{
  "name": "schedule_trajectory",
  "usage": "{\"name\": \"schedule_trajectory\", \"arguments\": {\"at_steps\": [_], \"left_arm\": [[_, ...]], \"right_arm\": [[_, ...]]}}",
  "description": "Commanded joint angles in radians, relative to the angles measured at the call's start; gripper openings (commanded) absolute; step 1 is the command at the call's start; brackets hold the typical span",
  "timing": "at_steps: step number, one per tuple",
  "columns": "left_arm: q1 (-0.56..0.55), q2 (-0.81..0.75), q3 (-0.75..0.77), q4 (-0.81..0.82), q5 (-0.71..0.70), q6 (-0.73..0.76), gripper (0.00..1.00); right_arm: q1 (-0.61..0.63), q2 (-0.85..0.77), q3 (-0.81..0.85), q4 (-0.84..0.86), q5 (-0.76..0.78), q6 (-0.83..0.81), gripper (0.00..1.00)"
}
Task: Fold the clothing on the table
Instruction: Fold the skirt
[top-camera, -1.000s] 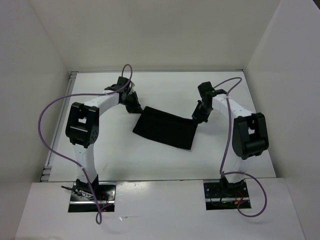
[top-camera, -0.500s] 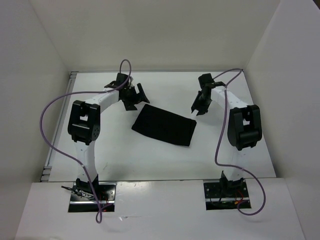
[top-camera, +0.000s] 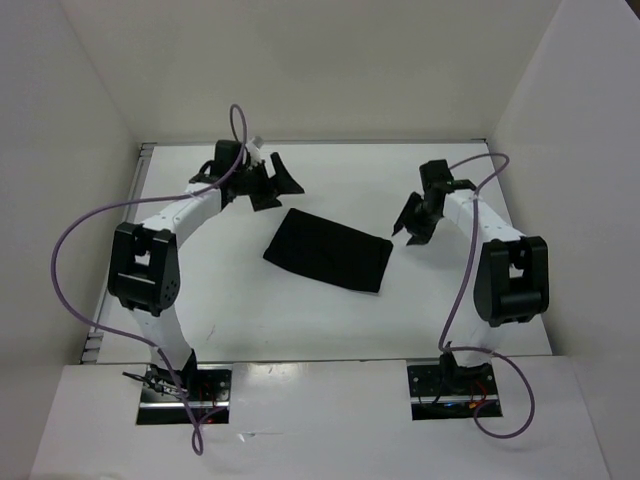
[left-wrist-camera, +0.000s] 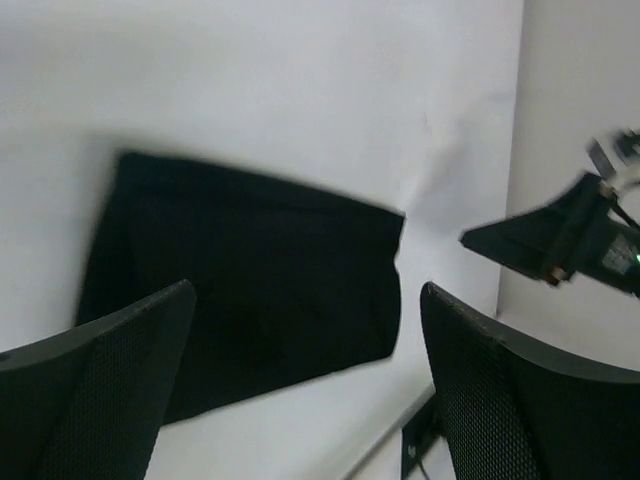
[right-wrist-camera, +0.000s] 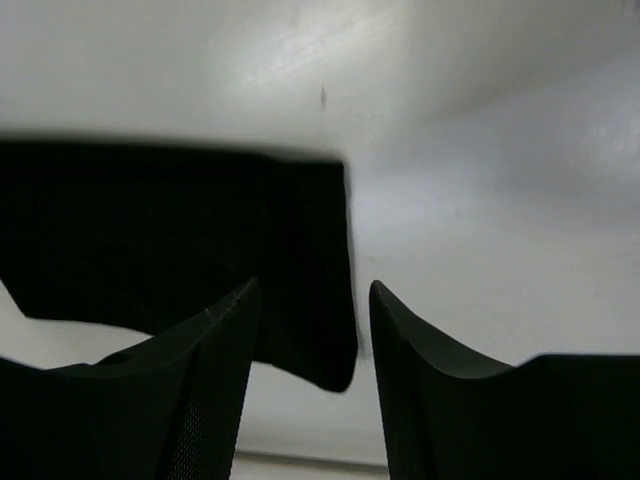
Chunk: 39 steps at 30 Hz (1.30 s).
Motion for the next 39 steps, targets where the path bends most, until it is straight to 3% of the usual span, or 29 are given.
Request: {"name": "schedule_trajectory", "arguments": {"at_steps": [1, 4, 8, 11, 16, 17, 20, 32, 36, 39], "left_arm": [[-0.072, -0.062, -0.159, 0.111, 0.139, 0.015, 0.99], [-0.122, -0.073, -0.267, 0.165, 0.148, 0.033, 0.99], [-0.153, -0.050, -0.292, 0.165, 0.070, 0.046, 0.92], [-0.153, -0.024, -0.292, 0.165, 0.041, 0.056, 0.75], [-0.153, -0.004, -0.241, 0.093, -0.033, 0.075, 0.34], [-0.153, -0.004, -0.229, 0.070, -0.051, 0.084, 0.30], [-0.153, -0.018, -0.204, 0.044, -0.088, 0.084, 0.25], [-0.101, -0.059, -0.174, 0.021, -0.106, 0.104, 0.21], [-0.081, -0.070, -0.163, -0.001, -0.116, 0.104, 0.21], [-0.069, -0.070, -0.151, -0.010, -0.116, 0.113, 0.21]], "right_arm": [[0.005, -0.095, -0.135, 0.041, -0.118, 0.012, 0.53], [0.040, -0.152, -0.195, 0.067, -0.109, 0.039, 0.55], [0.040, -0.166, -0.294, 0.114, -0.162, 0.049, 0.56], [0.049, -0.147, -0.319, 0.162, -0.218, 0.059, 0.56], [0.049, -0.077, -0.310, 0.176, -0.218, 0.035, 0.57], [0.062, -0.063, -0.293, 0.176, -0.218, 0.023, 0.57], [0.083, -0.008, -0.257, 0.153, -0.189, 0.013, 0.58], [0.125, 0.098, -0.244, 0.101, -0.017, 0.013, 0.58], [0.125, 0.109, -0.281, 0.148, -0.031, 0.035, 0.47], [0.143, 0.121, -0.281, 0.173, -0.031, 0.056, 0.18]]}}
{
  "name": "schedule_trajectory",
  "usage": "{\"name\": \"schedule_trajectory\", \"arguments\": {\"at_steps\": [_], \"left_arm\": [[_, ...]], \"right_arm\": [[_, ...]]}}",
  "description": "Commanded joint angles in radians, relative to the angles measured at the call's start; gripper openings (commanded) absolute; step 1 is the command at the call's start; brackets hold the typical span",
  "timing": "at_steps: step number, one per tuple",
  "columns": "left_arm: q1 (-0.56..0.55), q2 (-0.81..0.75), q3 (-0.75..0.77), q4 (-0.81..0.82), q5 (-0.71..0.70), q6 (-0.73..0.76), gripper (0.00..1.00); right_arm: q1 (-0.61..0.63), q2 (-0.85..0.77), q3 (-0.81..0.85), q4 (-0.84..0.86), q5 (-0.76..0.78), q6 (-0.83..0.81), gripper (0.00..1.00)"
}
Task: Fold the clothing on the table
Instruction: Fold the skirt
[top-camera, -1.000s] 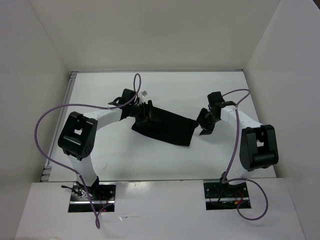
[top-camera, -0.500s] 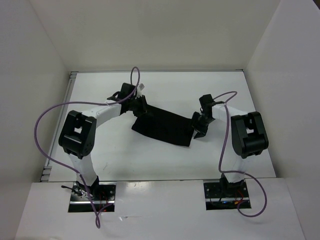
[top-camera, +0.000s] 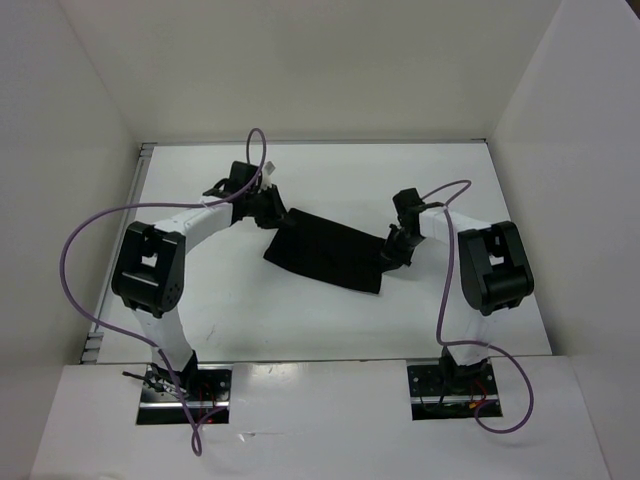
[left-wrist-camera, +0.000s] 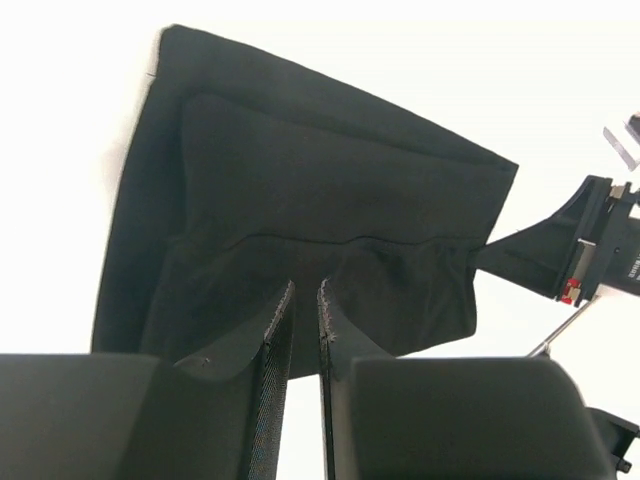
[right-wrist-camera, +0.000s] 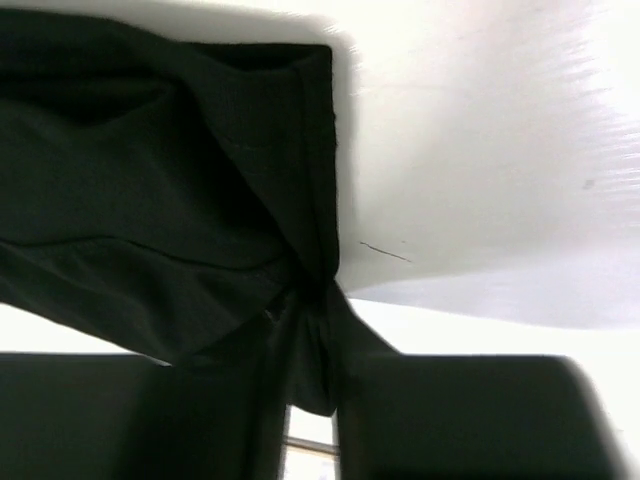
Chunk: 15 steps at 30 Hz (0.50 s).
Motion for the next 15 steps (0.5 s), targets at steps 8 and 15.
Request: {"name": "schedule_trajectory", "arguments": {"at_steps": [8, 15], "left_arm": [[0.016, -0.076, -0.024, 0.038, 0.057, 0.021, 0.21], [-0.045, -0.086, -0.082, 0.090, 0.077, -0.012, 0.21]], "right_arm": [[0.020, 0.013, -0.034, 0.003, 0.181, 0.043, 0.00], [0.020, -0.112, -0.034, -0.137, 0.239, 0.053, 0.00]]}}
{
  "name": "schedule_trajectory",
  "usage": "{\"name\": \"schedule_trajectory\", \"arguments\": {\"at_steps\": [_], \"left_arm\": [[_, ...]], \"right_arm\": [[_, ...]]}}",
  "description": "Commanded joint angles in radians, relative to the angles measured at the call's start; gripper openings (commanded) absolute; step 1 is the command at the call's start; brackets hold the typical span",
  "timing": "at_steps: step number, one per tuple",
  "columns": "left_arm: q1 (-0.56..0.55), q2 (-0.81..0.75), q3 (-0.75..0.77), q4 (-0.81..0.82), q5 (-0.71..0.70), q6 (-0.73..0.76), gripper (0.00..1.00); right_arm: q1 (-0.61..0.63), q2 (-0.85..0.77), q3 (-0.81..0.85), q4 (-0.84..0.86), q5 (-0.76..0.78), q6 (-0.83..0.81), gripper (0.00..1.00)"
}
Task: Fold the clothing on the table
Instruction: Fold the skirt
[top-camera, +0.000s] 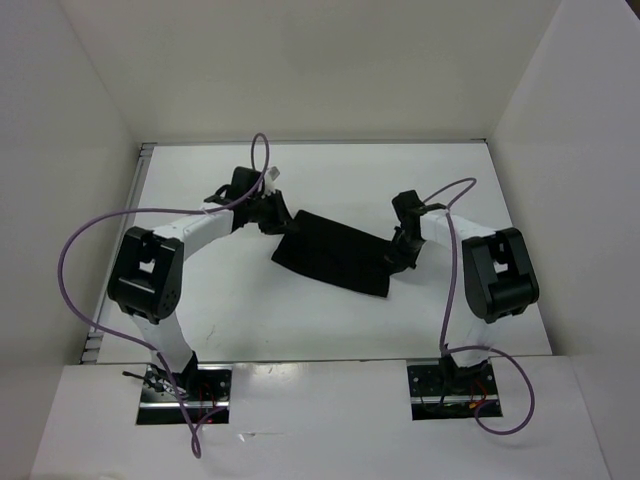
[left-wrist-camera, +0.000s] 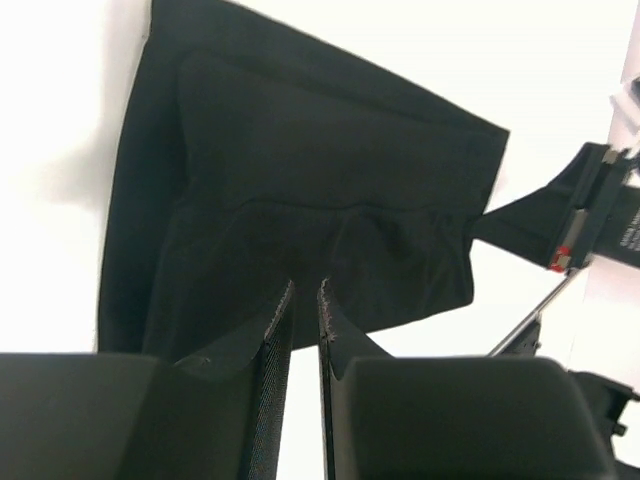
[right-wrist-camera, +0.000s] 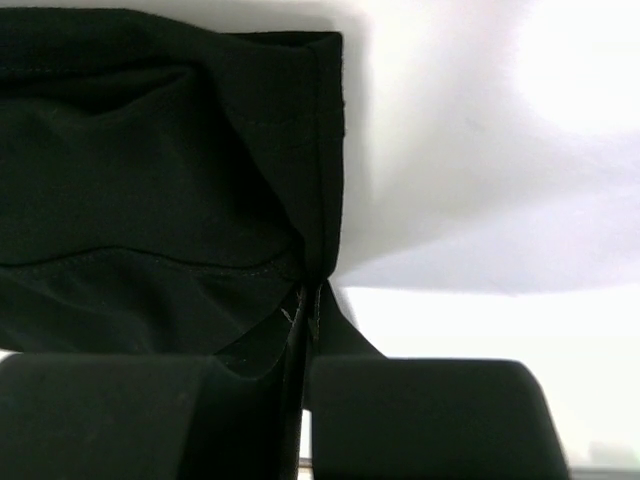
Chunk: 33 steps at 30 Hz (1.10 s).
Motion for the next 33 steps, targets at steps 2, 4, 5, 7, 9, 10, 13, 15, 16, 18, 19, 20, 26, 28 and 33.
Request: {"name": "schedule_trajectory", "arguments": {"at_steps": [2, 4, 5, 7, 9, 10, 13, 15, 16, 18, 19, 20, 26, 28, 33], "left_arm": [[-0.034, -0.014, -0.032, 0.061, -0.003, -0.019, 0.21], [-0.034, 0.015, -0.041, 0.070, -0.021, -0.030, 0.18], [-0.045, 0.028, -0.041, 0.079, -0.030, -0.040, 0.18], [-0.060, 0.066, -0.041, 0.079, -0.061, -0.050, 0.13], [-0.074, 0.094, -0.022, 0.040, -0.111, -0.062, 0.06], [-0.089, 0.115, -0.011, 0.040, -0.162, -0.062, 0.02], [-0.100, 0.135, 0.000, -0.009, -0.242, -0.083, 0.00], [-0.111, 0.157, 0.000, -0.038, -0.300, -0.094, 0.00], [-0.111, 0.157, 0.011, -0.052, -0.338, -0.094, 0.00], [-0.134, 0.186, 0.026, -0.085, -0.371, -0.094, 0.00], [-0.134, 0.197, 0.026, -0.100, -0.383, -0.094, 0.00], [-0.158, 0.197, 0.026, -0.100, -0.383, -0.094, 0.00], [-0.218, 0.206, -0.014, -0.063, -0.347, -0.129, 0.00], [-0.218, 0.206, -0.023, -0.050, -0.304, -0.140, 0.00], [-0.227, 0.186, -0.023, -0.039, -0.271, -0.149, 0.00]], "right_arm": [[0.001, -0.081, -0.026, -0.117, 0.114, 0.022, 0.00], [0.001, -0.107, -0.038, -0.126, 0.114, 0.034, 0.00], [0.001, -0.117, -0.050, -0.126, 0.114, 0.034, 0.00], [0.001, -0.128, -0.050, -0.126, 0.105, 0.046, 0.00], [0.001, -0.140, -0.050, -0.136, 0.095, 0.046, 0.00], [0.001, -0.149, -0.050, -0.136, 0.095, 0.056, 0.00], [0.001, -0.175, -0.040, -0.146, 0.084, 0.056, 0.00], [0.001, -0.187, -0.027, -0.156, 0.084, 0.065, 0.00], [0.001, -0.198, -0.027, -0.166, 0.084, 0.065, 0.00], [0.001, -0.209, -0.015, -0.191, 0.084, 0.065, 0.00], [0.001, -0.219, -0.003, -0.191, 0.084, 0.065, 0.00], [0.001, -0.232, 0.006, -0.201, 0.075, 0.065, 0.00], [0.010, -0.275, 0.104, -0.202, -0.014, 0.065, 0.00], [0.010, -0.255, 0.158, -0.202, -0.034, 0.065, 0.00], [0.088, -0.165, 0.267, -0.157, -0.094, 0.074, 0.00]]}}
